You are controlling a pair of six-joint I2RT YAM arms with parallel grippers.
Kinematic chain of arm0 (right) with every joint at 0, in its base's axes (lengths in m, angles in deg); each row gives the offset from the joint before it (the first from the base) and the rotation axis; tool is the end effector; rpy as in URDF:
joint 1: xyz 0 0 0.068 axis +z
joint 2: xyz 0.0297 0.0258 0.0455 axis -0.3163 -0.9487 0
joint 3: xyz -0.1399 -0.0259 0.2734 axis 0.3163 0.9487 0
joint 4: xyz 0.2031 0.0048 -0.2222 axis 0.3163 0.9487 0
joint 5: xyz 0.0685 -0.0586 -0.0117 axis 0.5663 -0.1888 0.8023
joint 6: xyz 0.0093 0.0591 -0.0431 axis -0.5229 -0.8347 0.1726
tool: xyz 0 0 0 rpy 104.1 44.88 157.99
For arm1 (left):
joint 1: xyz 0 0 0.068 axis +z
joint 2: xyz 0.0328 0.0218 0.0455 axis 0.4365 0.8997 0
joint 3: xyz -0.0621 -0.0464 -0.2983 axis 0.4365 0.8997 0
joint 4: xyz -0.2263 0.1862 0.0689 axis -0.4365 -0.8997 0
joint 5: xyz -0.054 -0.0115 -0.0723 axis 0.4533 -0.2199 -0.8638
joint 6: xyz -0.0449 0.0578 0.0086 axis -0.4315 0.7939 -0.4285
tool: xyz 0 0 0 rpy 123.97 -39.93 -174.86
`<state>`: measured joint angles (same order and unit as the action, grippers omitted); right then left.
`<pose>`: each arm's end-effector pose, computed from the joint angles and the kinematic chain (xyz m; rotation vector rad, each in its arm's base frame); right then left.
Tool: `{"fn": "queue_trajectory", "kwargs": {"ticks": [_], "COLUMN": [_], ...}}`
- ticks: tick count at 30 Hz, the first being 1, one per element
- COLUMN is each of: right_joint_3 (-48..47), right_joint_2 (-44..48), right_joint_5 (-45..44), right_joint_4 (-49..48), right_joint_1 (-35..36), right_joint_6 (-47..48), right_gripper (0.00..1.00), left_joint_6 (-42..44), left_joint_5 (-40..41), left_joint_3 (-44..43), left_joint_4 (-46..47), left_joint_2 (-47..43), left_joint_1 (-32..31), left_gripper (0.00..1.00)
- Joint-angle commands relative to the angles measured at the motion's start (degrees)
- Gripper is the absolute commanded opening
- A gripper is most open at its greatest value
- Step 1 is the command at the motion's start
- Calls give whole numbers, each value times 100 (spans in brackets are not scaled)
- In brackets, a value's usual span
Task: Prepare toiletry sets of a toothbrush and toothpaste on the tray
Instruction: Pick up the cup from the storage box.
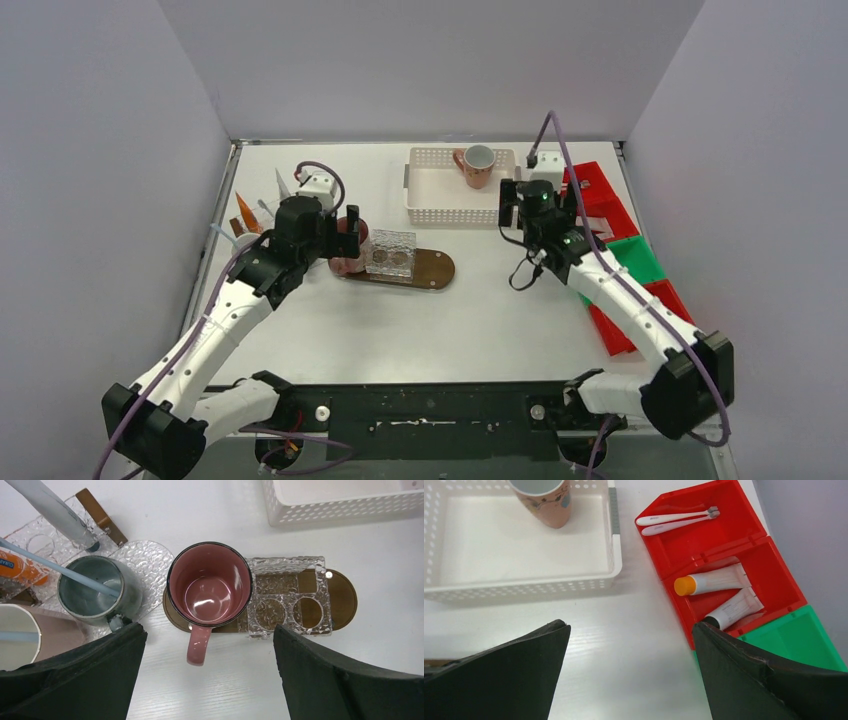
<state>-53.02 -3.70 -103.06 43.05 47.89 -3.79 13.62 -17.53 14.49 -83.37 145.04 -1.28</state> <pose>0.2907 0.1288 0.3300 0.0088 2.0259 -0.0872 0.2576 -0.1153 0.3413 0.0983 2.1231 -0.1611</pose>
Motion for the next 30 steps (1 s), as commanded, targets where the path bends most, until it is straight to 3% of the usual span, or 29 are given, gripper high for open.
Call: {"fn": "queue_trajectory", "kwargs": {"ticks": [1, 14, 30], "right_joint_3": [-796, -2628, -4407], "right_joint_2": [-826, -3136, -5001], "right_joint_5": [706, 1175, 1565], "right_joint_4": [-136, -268, -256], "right_joint_1": [-597, -1136, -1289], "right_joint_6": [-766, -2330, -3255], "right_gripper": [99, 90, 64], "left_joint_6": [291, 457, 519], "left_joint_5": [-244, 53, 232], "left_joint_3": [120, 424, 491], "left_joint_4": [790, 959, 974], "left_joint_2": [-462, -873, -856], "left_joint_1": [43, 44, 53], "left_gripper": [97, 97, 97]}}
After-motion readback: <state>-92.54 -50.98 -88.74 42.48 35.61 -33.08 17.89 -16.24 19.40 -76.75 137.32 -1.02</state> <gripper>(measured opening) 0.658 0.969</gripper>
